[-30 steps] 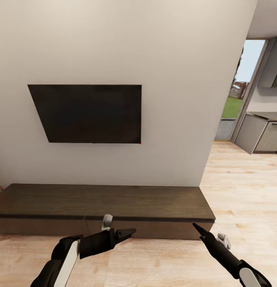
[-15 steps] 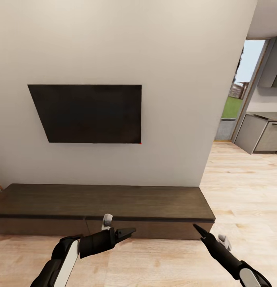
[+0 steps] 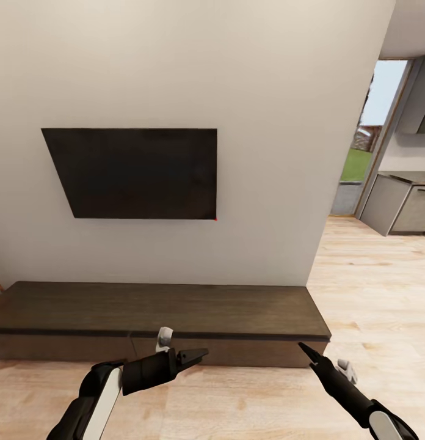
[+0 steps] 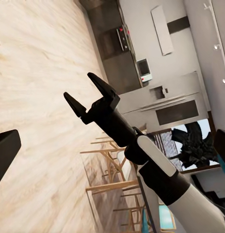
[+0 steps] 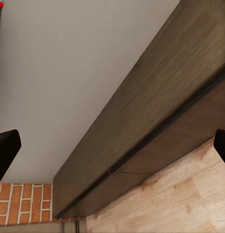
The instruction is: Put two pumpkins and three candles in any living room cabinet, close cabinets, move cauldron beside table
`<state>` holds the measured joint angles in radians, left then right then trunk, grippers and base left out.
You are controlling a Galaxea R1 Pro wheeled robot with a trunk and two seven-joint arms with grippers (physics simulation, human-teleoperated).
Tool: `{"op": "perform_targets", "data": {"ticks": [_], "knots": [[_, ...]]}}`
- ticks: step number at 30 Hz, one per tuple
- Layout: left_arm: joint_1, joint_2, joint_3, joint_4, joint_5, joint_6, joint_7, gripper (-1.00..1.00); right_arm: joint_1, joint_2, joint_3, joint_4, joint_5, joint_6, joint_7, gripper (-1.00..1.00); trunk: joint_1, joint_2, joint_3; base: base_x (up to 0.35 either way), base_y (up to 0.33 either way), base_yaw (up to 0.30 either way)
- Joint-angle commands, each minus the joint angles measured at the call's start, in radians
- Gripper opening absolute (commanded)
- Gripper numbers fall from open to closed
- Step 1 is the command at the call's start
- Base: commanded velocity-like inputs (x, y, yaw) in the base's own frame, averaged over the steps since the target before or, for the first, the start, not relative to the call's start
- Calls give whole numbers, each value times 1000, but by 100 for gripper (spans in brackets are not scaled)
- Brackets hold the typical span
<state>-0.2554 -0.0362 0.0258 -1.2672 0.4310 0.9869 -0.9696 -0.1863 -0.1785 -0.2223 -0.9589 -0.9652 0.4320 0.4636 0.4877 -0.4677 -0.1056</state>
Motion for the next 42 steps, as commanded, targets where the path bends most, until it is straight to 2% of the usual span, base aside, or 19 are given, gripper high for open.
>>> {"op": "perform_targets", "data": {"ticks": [1, 10, 14, 18, 21, 22, 26, 32, 35, 37, 42], "knots": [[-1, -1, 2, -1, -3, 4, -4, 100, -1, 0, -5, 0, -7, 9, 1, 100, 4, -9, -5, 0, 0, 0], [-1, -2, 3, -1, -3, 4, -4, 100, -1, 8, -12, -4, -5, -14, -11, 100, 39, -72, -33, 0, 0, 0], [-1, -2, 2, -1, -3, 4, -4, 100, -1, 12, -10, -3, -7, -111, -4, 100, 54, -100, -46, 0, 0, 0], [-1, -3, 3, -1, -3, 4, -4, 100, -1, 13, -9, 0, -14, -148, 10, 100, 70, -128, -59, 0, 0, 0], [-1, -2, 3, -1, -3, 4, -4, 100, -1, 13, -8, 20, -61, -158, 63, 100, 81, -149, -68, 0, 0, 0], [-1, -3, 3, -1, -3, 4, -5, 100, -1, 12, -7, 56, -93, -158, 100, 100, 85, -156, -71, 0, 0, 0], [-1, -2, 3, -1, -1, 4, -6, 100, -7, 9, -8, 180, -152, -155, 174, 100, 100, -184, -84, 0, 0, 0], [-1, -2, -1, -1, 26, 4, -6, 100, -11, 9, -8, 212, -163, -161, 235, 100, 123, -226, -102, 0, 0, 0], [-1, -2, -1, -1, 29, 4, -6, 100, -11, 9, -8, 213, -160, -169, 235, 100, 135, -247, -112, 0, 0, 0], [-1, -2, -2, -1, 29, 4, -6, 100, -12, 10, -8, 209, -158, -203, 232, 100, 142, -261, -118, 0, 0, 0], [-1, -3, -4, -1, 29, 4, -6, 100, -12, 10, -10, 209, -171, -230, 240, 100, 162, -296, -134, 0, 0, 0]]}}
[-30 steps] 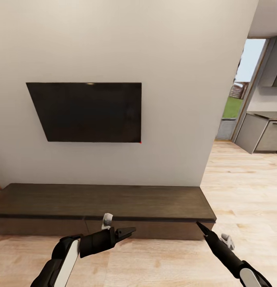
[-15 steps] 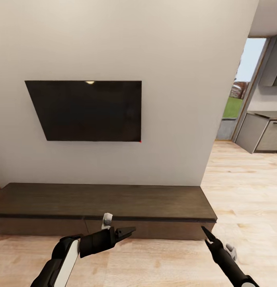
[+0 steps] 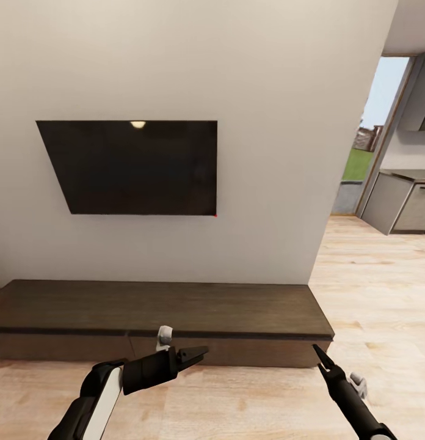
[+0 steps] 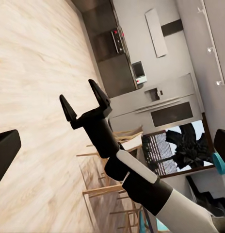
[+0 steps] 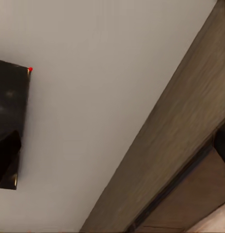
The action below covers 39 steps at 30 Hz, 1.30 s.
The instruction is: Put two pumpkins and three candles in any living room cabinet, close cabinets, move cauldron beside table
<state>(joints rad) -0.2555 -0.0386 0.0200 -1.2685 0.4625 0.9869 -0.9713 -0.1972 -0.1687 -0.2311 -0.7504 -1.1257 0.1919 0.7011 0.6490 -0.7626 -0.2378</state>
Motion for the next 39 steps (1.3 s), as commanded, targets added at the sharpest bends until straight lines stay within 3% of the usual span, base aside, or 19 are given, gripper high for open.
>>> {"op": "perform_targets", "data": {"ticks": [1, 5, 8, 22, 30, 35, 39], "knots": [[-1, -1, 2, 0, -2, 4, -5, 100, -1, 0, -1, 0, -26, 10, 5, 100, 4, -8, -5, 0, 0, 0], [-1, -1, 2, -1, -2, 4, -5, 100, -1, 0, 3, 1, -147, 41, 3, 100, 19, -36, -17, 0, 0, 0], [-1, -1, 2, -2, -2, 4, -5, 100, -1, -1, 4, 2, -190, 73, 1, 100, 31, -57, -27, 0, 0, 0], [0, -1, 1, -2, -2, 4, -6, 100, -1, 14, 11, 3, -197, 20, -7, 100, 85, -155, -70, 0, 0, 0], [0, -2, 0, -2, -2, 4, -6, 100, -1, 62, 10, 18, -206, 12, -57, 100, 115, -211, -96, 0, 0, 0], [0, -1, 0, -2, -2, 5, -7, 100, -1, 71, 10, 41, -200, 8, -29, 100, 134, -246, -111, 0, 0, 0], [0, -1, 0, -2, -2, 5, -7, 100, -31, 72, 11, 131, -193, 8, 57, 100, 150, -274, -124, 0, 0, 0]]}}
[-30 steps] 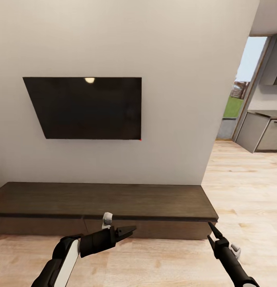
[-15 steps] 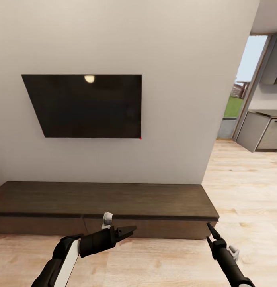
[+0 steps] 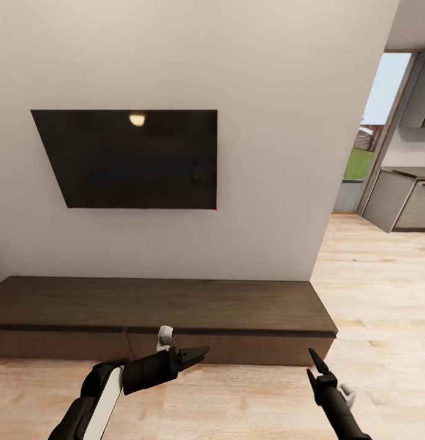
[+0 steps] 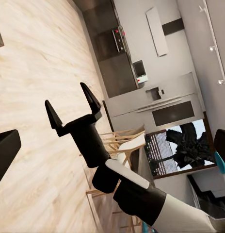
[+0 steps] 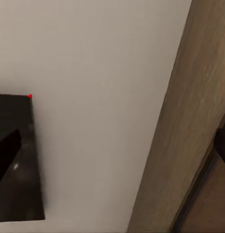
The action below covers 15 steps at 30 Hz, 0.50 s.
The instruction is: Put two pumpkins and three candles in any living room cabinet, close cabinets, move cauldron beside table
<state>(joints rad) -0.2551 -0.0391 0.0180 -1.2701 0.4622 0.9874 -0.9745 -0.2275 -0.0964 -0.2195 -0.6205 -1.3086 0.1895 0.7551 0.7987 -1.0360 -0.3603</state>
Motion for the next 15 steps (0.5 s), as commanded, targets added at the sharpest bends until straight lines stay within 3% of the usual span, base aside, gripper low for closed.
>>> {"op": "perform_targets", "data": {"ticks": [1, 6, 15], "knots": [[0, -1, 2, 0, -2, 4, -4, 100, -15, 0, 0, 32, -9, 10, 20, 100, 4, -8, -4, 0, 0, 0], [-1, -2, 1, 0, -2, 4, -4, 100, -61, 0, 0, 143, -6, -4, 75, 100, 23, -43, -20, 0, 0, 0], [-1, -1, 1, 0, -1, 5, -4, 100, -72, 1, 16, 162, 18, -88, 87, 100, 58, -106, -48, 0, 0, 0]]}}
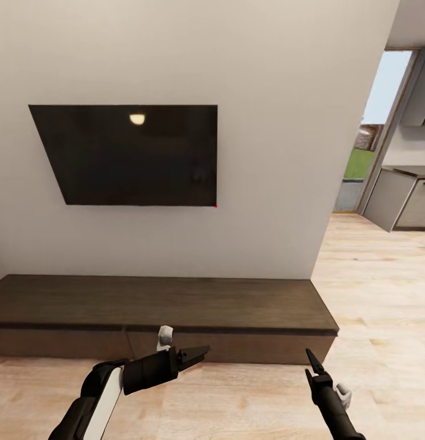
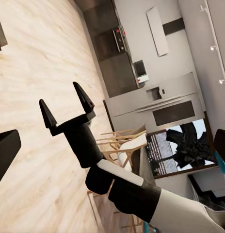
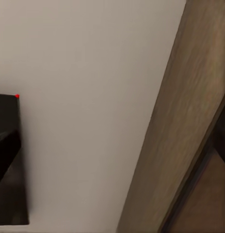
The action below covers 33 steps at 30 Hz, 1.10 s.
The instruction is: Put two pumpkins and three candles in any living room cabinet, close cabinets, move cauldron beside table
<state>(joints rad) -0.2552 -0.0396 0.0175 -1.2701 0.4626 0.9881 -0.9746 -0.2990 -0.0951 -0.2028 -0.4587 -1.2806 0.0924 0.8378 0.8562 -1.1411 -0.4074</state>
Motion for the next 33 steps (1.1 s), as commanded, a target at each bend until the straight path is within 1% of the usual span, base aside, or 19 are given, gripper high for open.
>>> {"op": "perform_targets", "data": {"ticks": [1, 7, 12, 21, 23, 26, 33], "knots": [[-1, -1, 2, 0, -2, 4, -4, 100, -1, 0, 1, 1, -9, 7, 4, 100, 4, -8, -4, 0, 0, 0], [-1, 0, 3, 0, -2, 4, -4, 100, -1, 1, 3, 6, -9, 3, 5, 100, 27, -50, -23, 0, 0, 0], [-1, 0, 3, 0, -2, 4, -4, 100, -1, 11, 3, 8, -10, 11, 6, 100, 46, -85, -39, 0, 0, 0], [1, -2, 1, -11, -1, 5, -5, 100, -2, 12, 3, 6, -16, 19, 9, 100, 81, -148, -67, 0, 0, 0], [2, -2, -2, -25, -1, 5, -5, 100, -2, 12, 3, 6, -17, 25, 9, 100, 88, -162, -73, 0, 0, 0], [5, -2, -18, -50, -1, 6, -6, 100, -2, 12, 3, 5, -18, 50, 9, 100, 100, -183, -83, 0, 0, 0], [7, -3, -24, -58, -1, 5, -6, 100, -2, 12, 2, 4, -20, 60, 9, 100, 127, -232, -105, 0, 0, 0]]}}
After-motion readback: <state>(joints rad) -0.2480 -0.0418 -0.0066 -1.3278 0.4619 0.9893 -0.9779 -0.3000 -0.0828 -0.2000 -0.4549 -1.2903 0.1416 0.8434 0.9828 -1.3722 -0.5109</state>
